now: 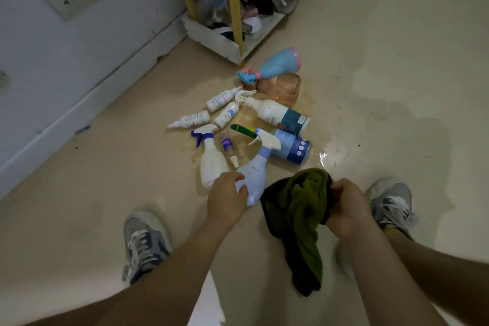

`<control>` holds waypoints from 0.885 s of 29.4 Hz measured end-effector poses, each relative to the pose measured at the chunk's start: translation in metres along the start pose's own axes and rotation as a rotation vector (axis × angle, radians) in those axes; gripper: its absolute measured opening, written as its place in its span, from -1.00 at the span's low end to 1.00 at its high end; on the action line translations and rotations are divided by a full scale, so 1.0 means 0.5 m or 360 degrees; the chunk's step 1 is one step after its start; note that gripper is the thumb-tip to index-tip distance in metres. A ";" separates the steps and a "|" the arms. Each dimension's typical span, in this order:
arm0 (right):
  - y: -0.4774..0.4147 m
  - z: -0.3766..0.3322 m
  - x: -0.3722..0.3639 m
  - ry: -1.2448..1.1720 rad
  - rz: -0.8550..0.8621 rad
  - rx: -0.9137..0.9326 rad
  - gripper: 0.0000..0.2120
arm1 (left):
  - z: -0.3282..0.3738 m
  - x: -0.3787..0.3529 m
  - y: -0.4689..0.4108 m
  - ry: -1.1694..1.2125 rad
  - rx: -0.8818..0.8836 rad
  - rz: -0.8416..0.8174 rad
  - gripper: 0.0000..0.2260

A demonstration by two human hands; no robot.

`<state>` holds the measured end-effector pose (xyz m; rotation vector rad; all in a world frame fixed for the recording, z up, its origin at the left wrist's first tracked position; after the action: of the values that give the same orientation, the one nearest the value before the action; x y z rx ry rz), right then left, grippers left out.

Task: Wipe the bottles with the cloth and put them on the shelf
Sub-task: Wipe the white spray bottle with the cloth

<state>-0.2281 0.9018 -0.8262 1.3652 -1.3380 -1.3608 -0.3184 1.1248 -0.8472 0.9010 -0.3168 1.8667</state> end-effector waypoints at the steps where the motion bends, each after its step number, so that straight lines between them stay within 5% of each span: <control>1: -0.012 0.008 -0.001 -0.0060 -0.0050 -0.0026 -0.77 | 0.005 -0.002 -0.024 -0.0048 -0.0046 0.0018 -0.77; 8: -0.049 0.023 -0.035 -0.0004 -0.0559 0.0057 -0.51 | 0.036 -0.090 -0.198 -0.0312 -0.0216 -0.0257 -0.57; 13: -0.059 0.013 -0.023 0.0197 -0.0549 0.0066 -0.30 | 0.013 -0.119 -0.214 -0.0234 -0.0144 -0.0257 -0.65; 16: -0.042 0.003 -0.035 0.0569 -0.0533 0.0167 -0.27 | 0.038 -0.091 -0.195 -0.0288 -0.0294 -0.0180 -0.75; 20: 0.015 0.003 -0.090 0.1145 -0.0557 0.0217 -0.11 | 0.082 0.009 -0.164 -0.0128 -0.0131 0.0059 -0.75; 26: 0.169 -0.042 -0.164 0.1495 -0.0446 0.0794 -0.02 | 0.273 0.228 -0.113 0.0050 -0.0201 0.0457 -0.75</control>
<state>-0.2100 0.9664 -0.7272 2.2047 -0.8500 -0.3681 -0.2344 1.1495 -0.6824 0.7698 -0.5630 2.0945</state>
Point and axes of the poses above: each hand's wrist, its own y-axis away from the middle knuckle, its own x-axis out of the back of the hand, z = x × y, the point moved 7 cm from there along -y, towards the middle knuckle, and after that the axes turned 14 degrees about -x, right-handed, at the moved point
